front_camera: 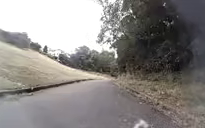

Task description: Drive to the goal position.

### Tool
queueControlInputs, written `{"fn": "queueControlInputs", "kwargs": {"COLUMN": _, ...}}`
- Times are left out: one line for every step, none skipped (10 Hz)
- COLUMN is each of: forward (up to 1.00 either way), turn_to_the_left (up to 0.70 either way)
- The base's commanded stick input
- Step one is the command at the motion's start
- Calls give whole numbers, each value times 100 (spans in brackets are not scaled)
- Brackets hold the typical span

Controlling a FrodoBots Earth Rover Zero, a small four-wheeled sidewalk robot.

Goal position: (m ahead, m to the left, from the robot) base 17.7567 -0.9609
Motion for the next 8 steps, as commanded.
{"fn": "queueControlInputs", "kwargs": {"forward": 70, "turn_to_the_left": 0}}
{"fn": "queueControlInputs", "kwargs": {"forward": 70, "turn_to_the_left": 0}}
{"fn": "queueControlInputs", "kwargs": {"forward": 70, "turn_to_the_left": 0}}
{"fn": "queueControlInputs", "kwargs": {"forward": 70, "turn_to_the_left": 0}}
{"fn": "queueControlInputs", "kwargs": {"forward": 70, "turn_to_the_left": 0}}
{"fn": "queueControlInputs", "kwargs": {"forward": 70, "turn_to_the_left": 0}}
{"fn": "queueControlInputs", "kwargs": {"forward": 70, "turn_to_the_left": 0}}
{"fn": "queueControlInputs", "kwargs": {"forward": 70, "turn_to_the_left": 0}}
